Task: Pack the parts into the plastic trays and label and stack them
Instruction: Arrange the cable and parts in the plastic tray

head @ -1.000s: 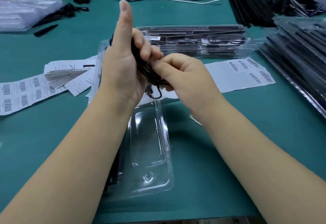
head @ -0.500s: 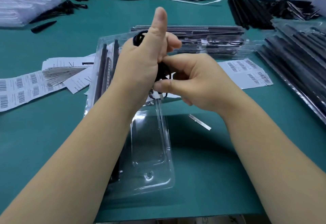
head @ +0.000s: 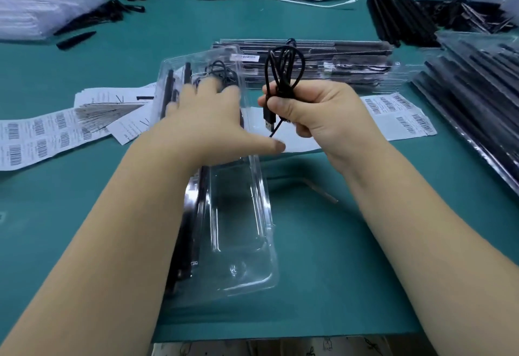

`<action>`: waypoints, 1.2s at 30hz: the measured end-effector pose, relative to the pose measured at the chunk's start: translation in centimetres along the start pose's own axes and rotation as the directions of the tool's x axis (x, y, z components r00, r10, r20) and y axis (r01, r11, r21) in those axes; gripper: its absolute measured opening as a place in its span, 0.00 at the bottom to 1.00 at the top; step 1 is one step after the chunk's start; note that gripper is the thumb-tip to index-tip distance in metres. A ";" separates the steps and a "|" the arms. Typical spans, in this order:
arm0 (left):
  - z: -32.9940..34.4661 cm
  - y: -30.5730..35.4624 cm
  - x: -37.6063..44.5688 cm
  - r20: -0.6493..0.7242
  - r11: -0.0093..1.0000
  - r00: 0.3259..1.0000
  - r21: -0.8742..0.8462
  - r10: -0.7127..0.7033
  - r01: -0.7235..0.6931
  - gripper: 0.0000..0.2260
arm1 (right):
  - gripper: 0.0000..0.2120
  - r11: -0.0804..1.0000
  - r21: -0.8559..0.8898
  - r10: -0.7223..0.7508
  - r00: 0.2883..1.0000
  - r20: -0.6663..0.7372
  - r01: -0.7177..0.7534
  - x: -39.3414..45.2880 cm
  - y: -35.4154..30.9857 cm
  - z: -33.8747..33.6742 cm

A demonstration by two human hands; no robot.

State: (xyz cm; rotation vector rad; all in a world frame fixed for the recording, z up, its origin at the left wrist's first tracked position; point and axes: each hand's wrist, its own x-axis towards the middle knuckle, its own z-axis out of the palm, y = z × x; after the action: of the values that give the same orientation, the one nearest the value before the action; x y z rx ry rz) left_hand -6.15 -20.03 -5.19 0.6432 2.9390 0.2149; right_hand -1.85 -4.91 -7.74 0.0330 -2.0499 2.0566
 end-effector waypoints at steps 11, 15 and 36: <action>1.1 0.4 -10.6 0.196 0.942 0.952 0.192 0.237 -0.274 0.46 | 0.08 0.991 -0.132 0.019 0.999 -0.044 -0.025 0.5 1.3 -0.1; 2.0 -0.6 -10.4 -0.166 0.839 0.822 0.123 0.545 -0.531 0.23 | 0.09 0.982 -0.184 0.025 0.995 -0.094 -0.042 0.6 1.5 -0.6; 6.0 -0.9 -10.1 -0.660 0.605 0.751 -0.605 -0.017 -0.518 0.07 | 0.12 0.491 -0.636 -0.120 0.769 0.627 0.595 -1.8 -1.0 1.3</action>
State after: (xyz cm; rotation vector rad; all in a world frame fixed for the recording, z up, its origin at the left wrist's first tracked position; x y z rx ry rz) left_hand 3.47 -24.43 -10.34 0.9775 2.7507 1.9369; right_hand -0.15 -6.44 -7.06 0.8745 -2.7801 0.6947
